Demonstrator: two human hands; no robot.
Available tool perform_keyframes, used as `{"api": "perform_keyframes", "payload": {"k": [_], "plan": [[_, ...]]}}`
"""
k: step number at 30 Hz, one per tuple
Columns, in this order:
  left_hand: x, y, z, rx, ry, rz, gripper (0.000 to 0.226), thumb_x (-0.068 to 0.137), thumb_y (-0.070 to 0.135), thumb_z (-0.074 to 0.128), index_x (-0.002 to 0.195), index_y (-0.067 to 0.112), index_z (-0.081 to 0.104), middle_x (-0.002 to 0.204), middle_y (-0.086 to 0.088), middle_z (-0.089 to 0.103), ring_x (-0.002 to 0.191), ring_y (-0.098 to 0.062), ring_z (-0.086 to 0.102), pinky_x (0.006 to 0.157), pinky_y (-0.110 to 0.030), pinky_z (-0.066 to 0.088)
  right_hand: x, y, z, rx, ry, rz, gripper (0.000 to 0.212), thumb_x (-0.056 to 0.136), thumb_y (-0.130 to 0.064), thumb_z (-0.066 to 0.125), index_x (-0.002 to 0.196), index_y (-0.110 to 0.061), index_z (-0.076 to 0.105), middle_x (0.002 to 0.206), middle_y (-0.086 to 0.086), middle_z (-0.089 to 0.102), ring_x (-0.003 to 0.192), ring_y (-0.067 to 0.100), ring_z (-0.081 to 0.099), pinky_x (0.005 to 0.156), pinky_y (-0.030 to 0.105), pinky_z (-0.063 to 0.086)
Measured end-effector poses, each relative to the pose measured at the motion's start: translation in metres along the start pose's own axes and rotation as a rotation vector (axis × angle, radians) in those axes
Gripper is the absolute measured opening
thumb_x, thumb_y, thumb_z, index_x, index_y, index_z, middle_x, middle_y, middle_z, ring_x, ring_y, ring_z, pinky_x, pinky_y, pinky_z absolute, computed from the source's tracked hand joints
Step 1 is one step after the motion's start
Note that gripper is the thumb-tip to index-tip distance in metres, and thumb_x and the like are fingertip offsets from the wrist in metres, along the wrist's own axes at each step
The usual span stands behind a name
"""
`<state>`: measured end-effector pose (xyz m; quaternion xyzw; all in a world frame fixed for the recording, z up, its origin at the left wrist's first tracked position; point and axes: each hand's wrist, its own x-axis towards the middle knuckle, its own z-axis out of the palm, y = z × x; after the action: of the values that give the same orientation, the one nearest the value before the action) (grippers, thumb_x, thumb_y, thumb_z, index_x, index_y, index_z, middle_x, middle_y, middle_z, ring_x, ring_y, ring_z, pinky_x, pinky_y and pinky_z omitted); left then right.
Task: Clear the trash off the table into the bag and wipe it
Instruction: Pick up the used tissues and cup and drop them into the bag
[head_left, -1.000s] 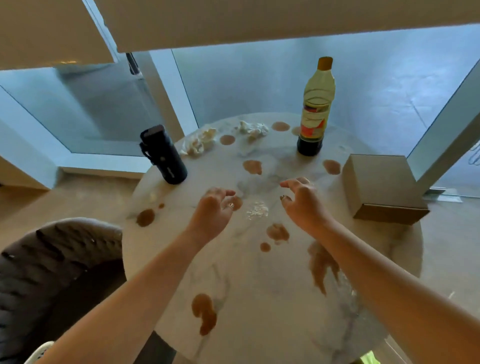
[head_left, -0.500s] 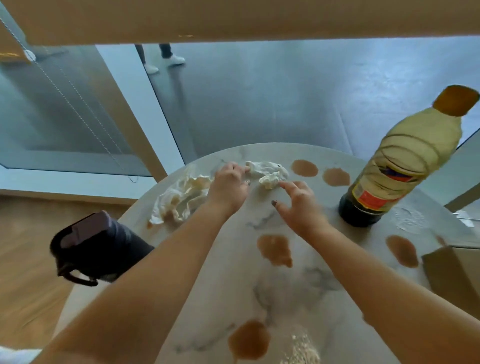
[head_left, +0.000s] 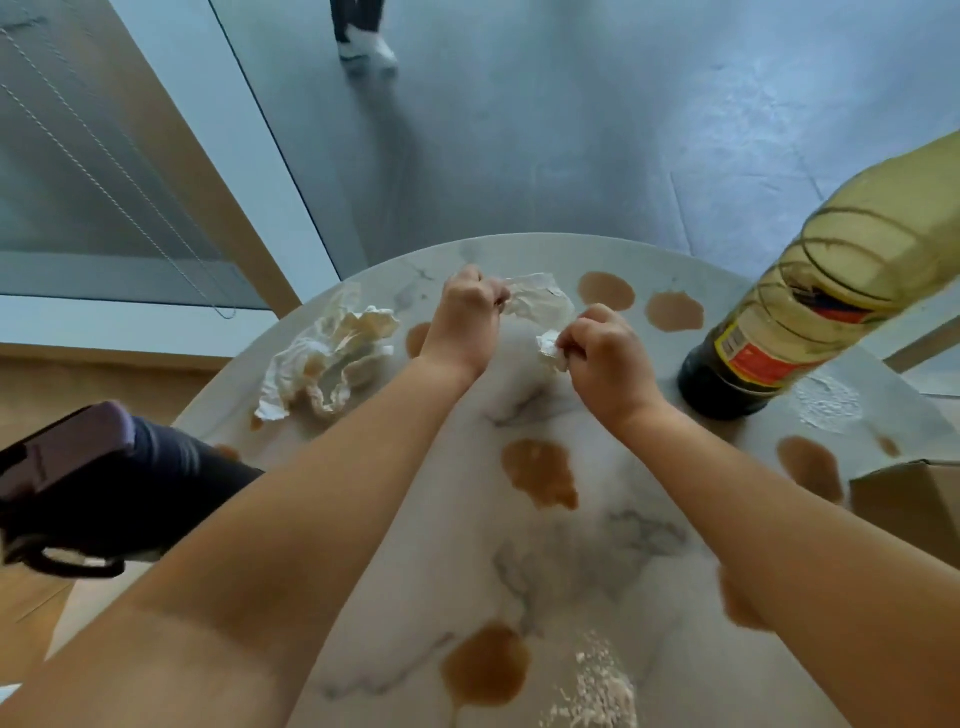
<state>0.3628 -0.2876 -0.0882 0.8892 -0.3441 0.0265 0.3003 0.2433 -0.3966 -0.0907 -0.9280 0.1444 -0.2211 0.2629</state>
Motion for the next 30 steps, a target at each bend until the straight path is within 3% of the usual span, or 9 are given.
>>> {"api": "perform_keyframes", "payload": {"k": [5,9,11,14,16,18,24,27,30], "plan": [[-0.048,0.030,-0.027,-0.021,0.096,0.016,0.010,0.080,-0.005,0.062,0.087,-0.005,0.068,0.086,-0.025,0.060,0.083,-0.037,0.060,0.081,-0.036,0.050,-0.039,-0.022,-0.042,0.044,0.053,-0.013,0.015,0.073,0.007,0.052,0.069,0.008,0.067,0.072,0.022,0.058,0.068,0.036,0.056,0.063,0.034,0.046],[-0.118,0.070,-0.050,-0.052,0.121,0.068,0.008,0.078,-0.006,0.064,0.086,-0.008,0.067,0.085,-0.025,0.060,0.083,-0.033,0.061,0.080,-0.019,0.042,-0.099,-0.043,-0.080,0.109,0.102,-0.029,0.013,0.073,0.008,0.056,0.070,0.007,0.068,0.073,0.022,0.060,0.067,0.033,0.058,0.063,0.030,0.044],[-0.164,0.095,-0.061,-0.081,0.130,0.088,0.010,0.079,-0.003,0.065,0.088,-0.006,0.068,0.087,-0.023,0.061,0.082,-0.029,0.062,0.080,-0.017,0.042,-0.140,-0.049,-0.102,0.116,0.107,-0.013,0.011,0.075,0.006,0.058,0.074,0.005,0.069,0.077,0.019,0.060,0.072,0.031,0.059,0.067,0.025,0.043],[-0.239,0.135,-0.073,-0.151,0.106,0.043,0.012,0.079,0.004,0.068,0.090,0.001,0.069,0.091,-0.015,0.064,0.080,-0.016,0.059,0.078,-0.010,0.040,-0.211,-0.053,-0.138,0.100,0.137,0.031,0.012,0.078,0.002,0.060,0.080,0.000,0.072,0.083,0.015,0.061,0.076,0.026,0.060,0.070,0.026,0.046],[-0.293,0.164,-0.076,-0.172,0.073,0.014,0.012,0.079,0.007,0.068,0.091,0.004,0.070,0.090,-0.008,0.063,0.079,-0.010,0.056,0.076,-0.006,0.038,-0.266,-0.053,-0.162,0.117,0.172,0.030,0.011,0.076,0.003,0.062,0.079,0.000,0.072,0.082,0.015,0.062,0.074,0.023,0.059,0.069,0.018,0.043],[-0.343,0.195,-0.074,-0.241,0.008,-0.030,0.012,0.080,0.007,0.067,0.092,0.006,0.070,0.086,-0.002,0.063,0.074,-0.007,0.056,0.070,-0.002,0.040,-0.322,-0.048,-0.185,0.135,0.198,0.055,0.009,0.076,0.002,0.063,0.079,0.001,0.071,0.081,0.014,0.062,0.074,0.021,0.058,0.070,0.016,0.042],[-0.457,0.272,-0.034,-0.417,-0.238,-0.078,0.010,0.079,0.011,0.070,0.088,0.010,0.071,0.074,0.006,0.056,0.065,-0.003,0.052,0.063,-0.013,0.040,-0.491,-0.023,-0.235,0.074,0.305,0.251,0.006,0.079,0.001,0.067,0.083,0.000,0.071,0.082,0.010,0.062,0.072,0.012,0.054,0.072,0.003,0.041],[-0.507,0.312,-0.008,-0.405,-0.404,-0.036,0.015,0.079,0.010,0.071,0.093,0.006,0.071,0.086,-0.002,0.061,0.071,-0.006,0.055,0.066,-0.001,0.039,-0.567,-0.013,-0.241,0.049,0.305,0.418,0.008,0.076,0.006,0.068,0.082,0.001,0.070,0.082,0.011,0.062,0.068,0.017,0.058,0.067,0.008,0.045],[-0.539,0.336,0.028,-0.359,-0.666,-0.042,0.021,0.082,0.009,0.065,0.102,0.002,0.068,0.098,-0.014,0.060,0.085,-0.019,0.059,0.074,-0.004,0.035,-0.623,0.000,-0.232,0.054,0.242,0.612,0.012,0.074,0.011,0.068,0.080,0.001,0.070,0.081,0.011,0.060,0.069,0.021,0.057,0.066,0.001,0.037]]}}
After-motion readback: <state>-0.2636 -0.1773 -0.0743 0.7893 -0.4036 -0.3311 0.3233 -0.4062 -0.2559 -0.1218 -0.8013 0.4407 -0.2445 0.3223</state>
